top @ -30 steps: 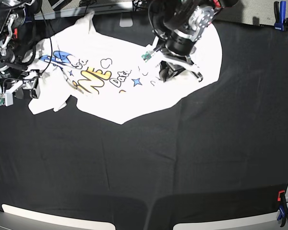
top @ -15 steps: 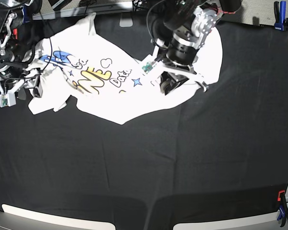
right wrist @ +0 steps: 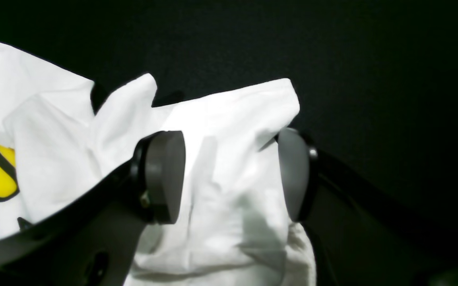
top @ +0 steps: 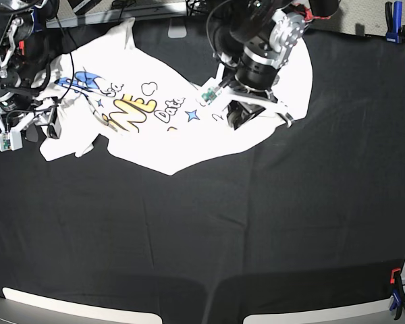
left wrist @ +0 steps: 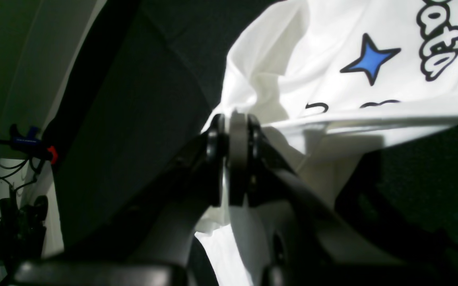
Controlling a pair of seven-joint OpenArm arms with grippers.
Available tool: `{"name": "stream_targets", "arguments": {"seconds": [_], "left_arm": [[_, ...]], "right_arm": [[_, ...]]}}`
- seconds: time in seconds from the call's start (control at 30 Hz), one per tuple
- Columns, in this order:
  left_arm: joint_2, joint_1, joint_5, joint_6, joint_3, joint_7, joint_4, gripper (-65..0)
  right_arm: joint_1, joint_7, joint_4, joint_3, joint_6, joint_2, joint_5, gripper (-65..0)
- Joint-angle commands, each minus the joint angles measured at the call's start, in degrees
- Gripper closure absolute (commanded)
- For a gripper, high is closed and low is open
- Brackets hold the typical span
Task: Layout the t-shirt on the table in an organized manner, then fold the t-shirt properly
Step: 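Pull the shirt edge with the left gripper to smooth the shirt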
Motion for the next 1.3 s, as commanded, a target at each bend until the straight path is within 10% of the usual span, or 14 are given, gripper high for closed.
{"name": "stream_targets", "arguments": {"seconds": [0.0, 1.27], "left_arm": [[0.13, -0.33, 0.48, 1.11, 0.04, -1.16, 1.2, -6.2], [0.13, -0.33, -0.68, 1.14, 0.04, -0.07, 1.2, -11.1]], "right_arm": [[0.5, 1.33, 0.92, 0.24, 0.12, 1.07, 0.66, -36.1], [0.48, 1.07, 0.92, 0.24, 0.12, -0.5, 2.14, -36.1]]}}
